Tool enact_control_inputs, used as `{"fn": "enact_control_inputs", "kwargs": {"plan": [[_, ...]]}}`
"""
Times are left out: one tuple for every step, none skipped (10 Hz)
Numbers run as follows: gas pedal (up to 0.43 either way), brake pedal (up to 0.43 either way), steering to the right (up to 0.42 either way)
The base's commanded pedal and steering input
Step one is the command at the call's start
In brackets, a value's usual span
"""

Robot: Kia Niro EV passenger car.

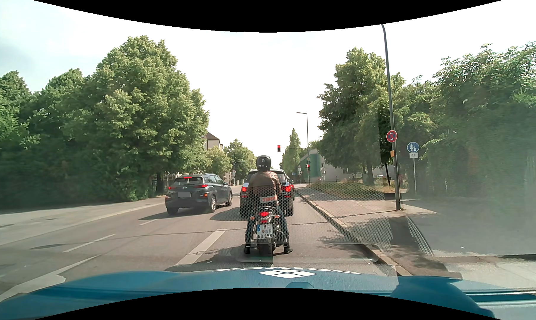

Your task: Follow the waypoints while adhering to traffic rules and regulations

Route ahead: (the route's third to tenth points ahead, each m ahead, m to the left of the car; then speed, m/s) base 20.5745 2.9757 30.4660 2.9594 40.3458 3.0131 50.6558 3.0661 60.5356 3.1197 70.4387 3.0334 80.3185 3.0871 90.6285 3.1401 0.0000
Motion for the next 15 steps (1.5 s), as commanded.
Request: {"fn": "enact_control_inputs", "kwargs": {"plan": [[0.0,0.293,0.003],[0.0,0.293,0.003],[0.0,0.293,0.003],[0.0,0.293,0.003],[0.0,0.293,0.004],[0.0,0.293,0.003],[0.0,0.293,0.004],[0.0,0.293,0.004],[0.0,0.293,0.003],[0.0,0.293,0.003],[0.0,0.293,0.004],[0.0,0.293,0.004],[0.0,0.293,0.003],[0.0,0.293,0.004],[0.0,0.293,0.003]]}}
